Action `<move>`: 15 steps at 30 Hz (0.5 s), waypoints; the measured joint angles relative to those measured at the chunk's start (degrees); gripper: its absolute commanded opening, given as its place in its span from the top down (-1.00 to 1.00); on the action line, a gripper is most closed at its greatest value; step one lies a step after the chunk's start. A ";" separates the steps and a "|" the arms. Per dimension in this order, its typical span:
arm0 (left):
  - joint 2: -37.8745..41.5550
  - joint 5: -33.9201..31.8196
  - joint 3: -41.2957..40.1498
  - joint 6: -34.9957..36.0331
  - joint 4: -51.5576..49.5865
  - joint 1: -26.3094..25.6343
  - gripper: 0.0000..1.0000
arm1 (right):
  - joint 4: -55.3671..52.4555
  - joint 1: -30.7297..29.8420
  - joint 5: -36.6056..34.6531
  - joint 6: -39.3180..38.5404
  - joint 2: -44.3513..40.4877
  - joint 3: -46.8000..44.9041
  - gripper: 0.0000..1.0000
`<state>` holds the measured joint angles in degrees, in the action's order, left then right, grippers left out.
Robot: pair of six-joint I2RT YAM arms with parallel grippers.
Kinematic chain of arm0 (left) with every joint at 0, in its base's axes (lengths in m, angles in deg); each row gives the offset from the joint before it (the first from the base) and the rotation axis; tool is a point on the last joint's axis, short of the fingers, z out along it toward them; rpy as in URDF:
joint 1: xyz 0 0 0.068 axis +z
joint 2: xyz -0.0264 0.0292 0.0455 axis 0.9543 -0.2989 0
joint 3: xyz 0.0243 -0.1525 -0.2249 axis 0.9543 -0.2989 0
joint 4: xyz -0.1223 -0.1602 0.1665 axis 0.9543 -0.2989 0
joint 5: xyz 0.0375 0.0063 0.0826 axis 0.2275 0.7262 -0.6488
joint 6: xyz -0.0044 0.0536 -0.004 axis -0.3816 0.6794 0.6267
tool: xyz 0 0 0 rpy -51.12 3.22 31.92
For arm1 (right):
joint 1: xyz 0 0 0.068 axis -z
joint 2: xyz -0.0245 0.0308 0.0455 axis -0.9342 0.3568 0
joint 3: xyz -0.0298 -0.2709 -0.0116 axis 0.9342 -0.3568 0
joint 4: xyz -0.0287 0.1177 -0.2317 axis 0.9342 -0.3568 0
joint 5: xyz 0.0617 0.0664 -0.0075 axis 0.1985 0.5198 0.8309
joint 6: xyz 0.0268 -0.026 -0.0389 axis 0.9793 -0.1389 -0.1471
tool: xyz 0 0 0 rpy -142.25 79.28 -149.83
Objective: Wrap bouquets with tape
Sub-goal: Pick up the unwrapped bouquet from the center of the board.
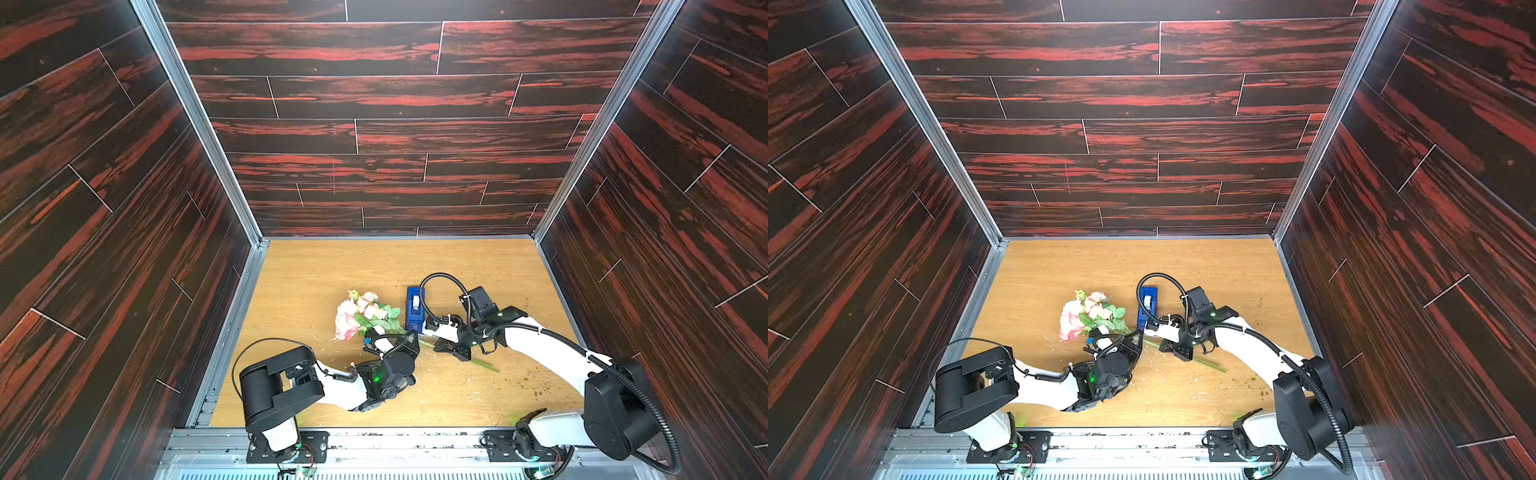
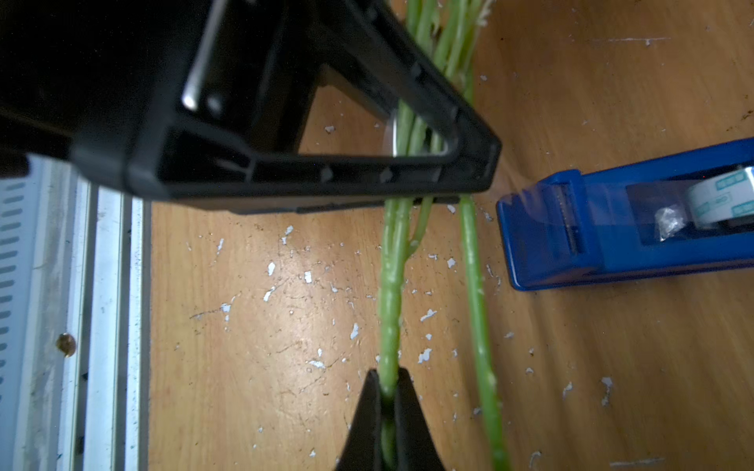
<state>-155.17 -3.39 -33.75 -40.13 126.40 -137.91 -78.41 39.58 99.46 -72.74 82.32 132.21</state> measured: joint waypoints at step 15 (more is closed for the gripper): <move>0.09 1.11 -0.42 2.05 0.04 0.11 1.00 | -8.87 -0.70 1.84 0.66 -5.33 6.32 -0.54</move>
<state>-155.08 -2.28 -34.16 -38.07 126.44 -137.80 -87.28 38.88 101.30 -72.08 76.99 138.52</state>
